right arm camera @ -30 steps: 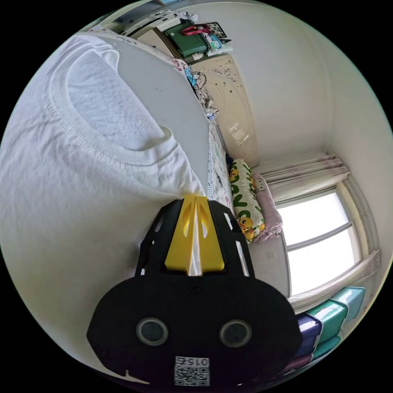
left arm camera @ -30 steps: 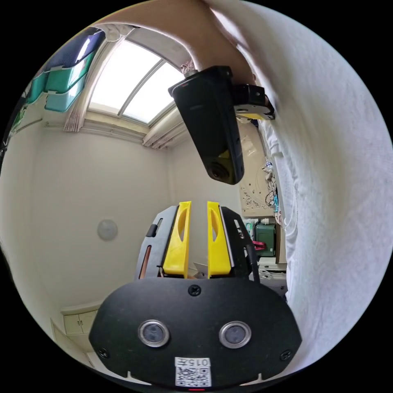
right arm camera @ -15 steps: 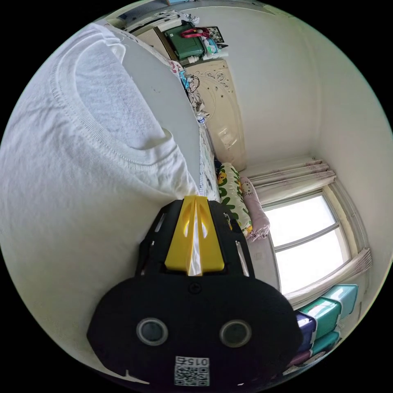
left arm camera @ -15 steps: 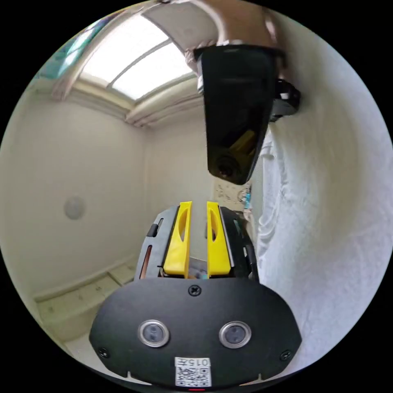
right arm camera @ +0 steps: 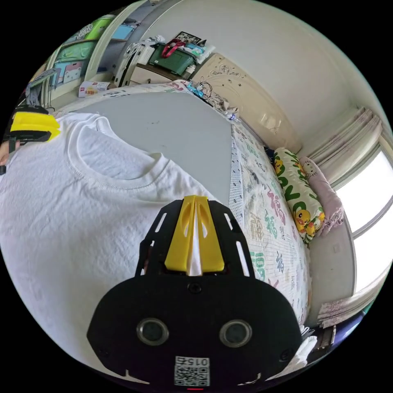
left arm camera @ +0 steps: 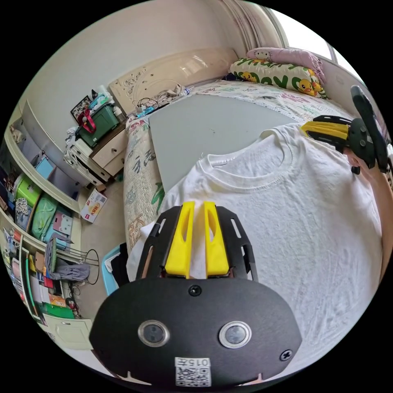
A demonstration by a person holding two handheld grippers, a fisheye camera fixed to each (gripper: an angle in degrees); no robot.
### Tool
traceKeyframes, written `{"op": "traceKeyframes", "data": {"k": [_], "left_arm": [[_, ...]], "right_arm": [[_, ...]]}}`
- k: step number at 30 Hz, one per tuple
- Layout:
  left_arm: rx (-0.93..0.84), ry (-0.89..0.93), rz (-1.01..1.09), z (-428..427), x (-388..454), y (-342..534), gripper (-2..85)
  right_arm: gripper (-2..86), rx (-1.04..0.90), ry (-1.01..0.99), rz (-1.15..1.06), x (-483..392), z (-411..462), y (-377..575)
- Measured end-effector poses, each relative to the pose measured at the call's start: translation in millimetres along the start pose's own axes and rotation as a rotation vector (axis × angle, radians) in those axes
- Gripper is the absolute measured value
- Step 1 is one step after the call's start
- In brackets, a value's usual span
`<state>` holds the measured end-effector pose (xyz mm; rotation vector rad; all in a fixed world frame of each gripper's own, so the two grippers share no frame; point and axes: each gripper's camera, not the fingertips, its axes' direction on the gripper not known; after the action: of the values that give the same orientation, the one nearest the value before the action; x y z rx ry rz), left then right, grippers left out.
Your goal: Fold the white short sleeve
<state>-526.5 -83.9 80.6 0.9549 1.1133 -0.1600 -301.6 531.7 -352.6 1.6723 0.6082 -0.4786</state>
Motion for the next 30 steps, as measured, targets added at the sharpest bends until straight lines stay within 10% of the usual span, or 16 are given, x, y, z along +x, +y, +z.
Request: {"op": "traceKeyframes", "data": {"k": [19,27,30], "left_arm": [[0.068,-0.060,-0.094,56.4,-221.9,50.3,5.6],[0.390,0.373,-0.102,-117.7,-284.0,298.7,6.8],[0.517,0.438,-0.134,-144.1,-270.2,448.0,7.6]], "right_arm": [[-0.7,0.110,0.109,0.148,82.5,24.6,166.6],[1.9,0.385,-0.654,0.224,140.1,-85.9,457.6],[4.6,0.445,-0.652,0.168,110.7,-105.8,584.5]]}}
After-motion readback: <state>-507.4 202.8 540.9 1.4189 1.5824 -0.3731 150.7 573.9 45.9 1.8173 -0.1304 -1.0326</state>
